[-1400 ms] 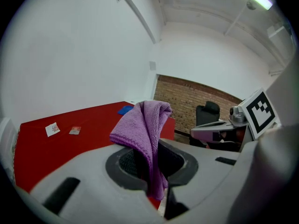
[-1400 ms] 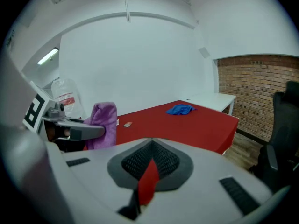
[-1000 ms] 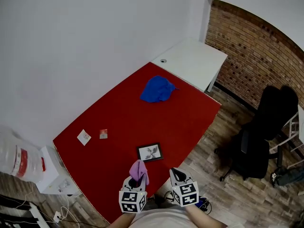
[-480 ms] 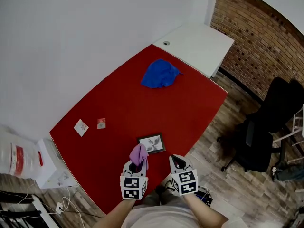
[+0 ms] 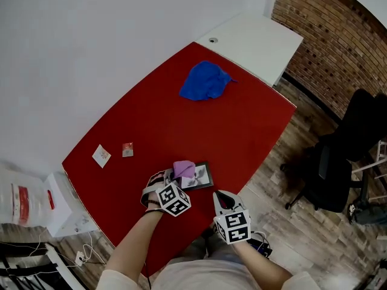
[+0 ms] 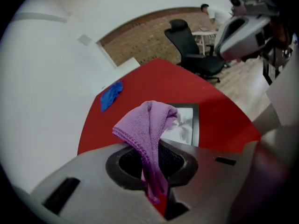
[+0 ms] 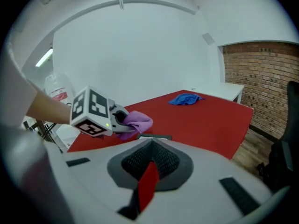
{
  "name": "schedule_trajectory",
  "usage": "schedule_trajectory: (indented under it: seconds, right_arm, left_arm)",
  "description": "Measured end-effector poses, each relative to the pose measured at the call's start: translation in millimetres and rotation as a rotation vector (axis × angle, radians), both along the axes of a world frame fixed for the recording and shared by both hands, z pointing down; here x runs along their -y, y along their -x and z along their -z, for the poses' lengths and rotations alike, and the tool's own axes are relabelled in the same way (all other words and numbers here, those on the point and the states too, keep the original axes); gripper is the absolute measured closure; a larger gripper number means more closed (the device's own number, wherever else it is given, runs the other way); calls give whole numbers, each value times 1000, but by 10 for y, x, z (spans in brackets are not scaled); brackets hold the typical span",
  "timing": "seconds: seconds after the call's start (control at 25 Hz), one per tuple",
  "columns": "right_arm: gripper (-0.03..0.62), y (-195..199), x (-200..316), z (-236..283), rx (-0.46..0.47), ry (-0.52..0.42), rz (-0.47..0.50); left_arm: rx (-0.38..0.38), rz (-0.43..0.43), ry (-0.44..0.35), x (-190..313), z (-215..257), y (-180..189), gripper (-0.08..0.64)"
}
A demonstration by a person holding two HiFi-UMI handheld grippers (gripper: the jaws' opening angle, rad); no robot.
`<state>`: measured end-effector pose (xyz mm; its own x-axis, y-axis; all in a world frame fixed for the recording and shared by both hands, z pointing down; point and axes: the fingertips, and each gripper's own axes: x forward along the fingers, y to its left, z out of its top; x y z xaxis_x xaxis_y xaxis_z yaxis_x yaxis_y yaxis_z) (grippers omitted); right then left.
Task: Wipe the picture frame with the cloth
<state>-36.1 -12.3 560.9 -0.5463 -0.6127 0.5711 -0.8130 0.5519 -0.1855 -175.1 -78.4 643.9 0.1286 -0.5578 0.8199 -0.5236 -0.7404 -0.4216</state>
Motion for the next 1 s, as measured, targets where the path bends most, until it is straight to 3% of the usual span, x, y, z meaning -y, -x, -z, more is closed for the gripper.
schedule_trajectory:
  seconds: [0.12, 0.36, 0.64, 0.84, 1.0]
  right_arm:
    - [588, 24, -23, -16, 3, 3, 5]
    - [588, -27, -52, -83, 8, 23, -3]
    - [588, 6, -41, -158, 13, 32, 9]
    - [588, 21, -29, -181, 8, 32, 26]
    - [588, 12, -38, -201, 4, 36, 26]
  left_arm:
    - [76, -57, 48, 99, -211, 37, 506]
    - [188, -108, 59, 138, -319, 103, 506]
    - [269, -208, 103, -448, -378, -50, 506]
    - [276, -263, 115, -823, -375, -164, 506]
    - [254, -225, 107, -713, -327, -128, 506]
